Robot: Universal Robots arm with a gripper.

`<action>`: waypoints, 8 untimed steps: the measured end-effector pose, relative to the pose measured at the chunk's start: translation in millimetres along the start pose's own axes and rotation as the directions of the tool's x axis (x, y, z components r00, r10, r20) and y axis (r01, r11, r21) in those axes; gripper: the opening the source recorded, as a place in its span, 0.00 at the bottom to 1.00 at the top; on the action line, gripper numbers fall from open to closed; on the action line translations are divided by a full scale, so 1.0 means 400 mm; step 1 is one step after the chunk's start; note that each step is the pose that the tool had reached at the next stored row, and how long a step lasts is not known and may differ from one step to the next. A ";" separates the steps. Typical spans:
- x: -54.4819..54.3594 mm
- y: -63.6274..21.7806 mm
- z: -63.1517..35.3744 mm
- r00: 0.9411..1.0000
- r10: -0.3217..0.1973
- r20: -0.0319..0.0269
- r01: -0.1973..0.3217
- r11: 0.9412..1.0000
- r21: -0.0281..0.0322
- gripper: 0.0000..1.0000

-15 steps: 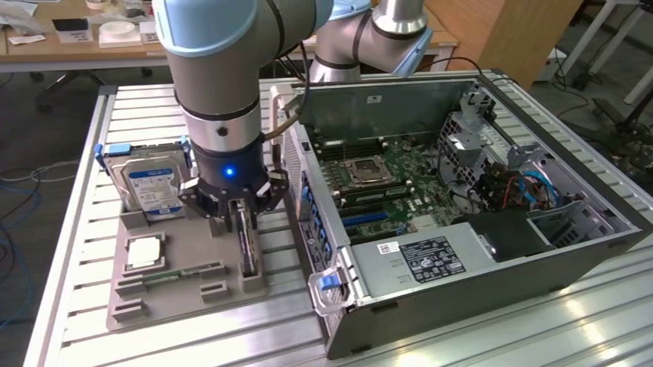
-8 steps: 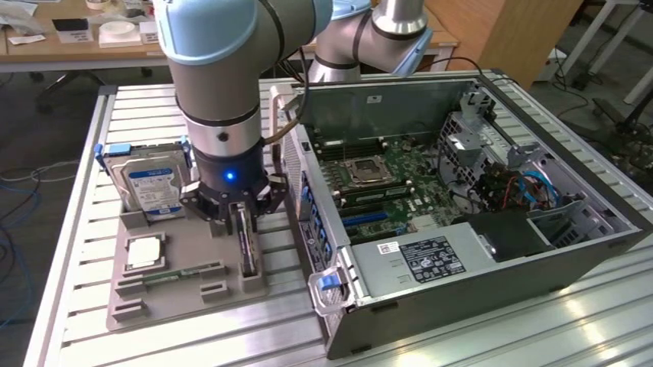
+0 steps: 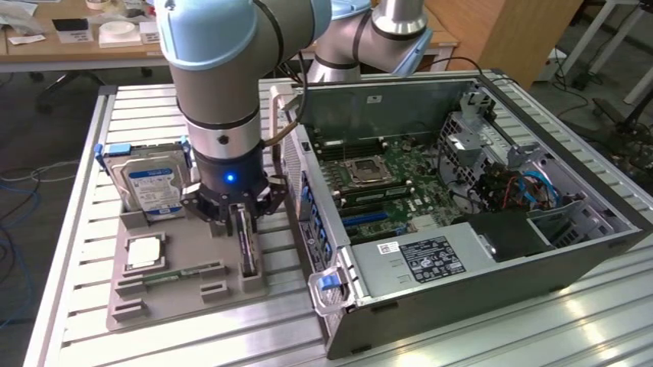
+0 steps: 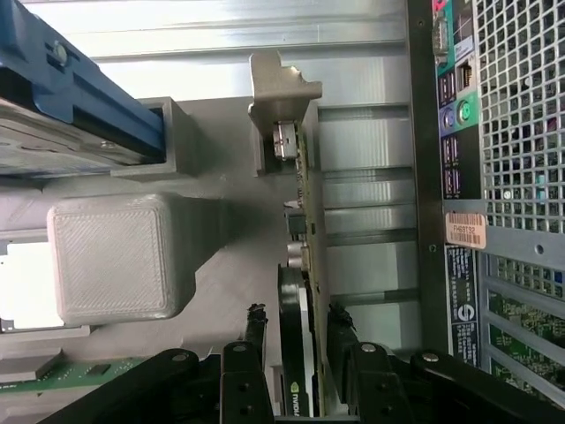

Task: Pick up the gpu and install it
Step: 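Pick up the gpu and move the gpu toward the slot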

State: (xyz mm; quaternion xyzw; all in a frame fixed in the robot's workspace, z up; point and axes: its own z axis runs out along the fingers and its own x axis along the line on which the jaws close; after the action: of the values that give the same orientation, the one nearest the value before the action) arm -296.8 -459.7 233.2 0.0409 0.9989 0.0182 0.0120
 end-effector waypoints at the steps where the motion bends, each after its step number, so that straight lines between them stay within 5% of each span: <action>1: 0.000 0.000 0.003 1.000 0.000 0.000 0.000 1.000 0.000 0.42; 8: 0.000 0.000 0.006 1.000 0.000 0.000 0.000 1.000 0.003 0.42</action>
State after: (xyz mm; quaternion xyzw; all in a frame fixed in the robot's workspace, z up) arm -296.9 -459.8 230.9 0.0409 0.9990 0.0166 0.0118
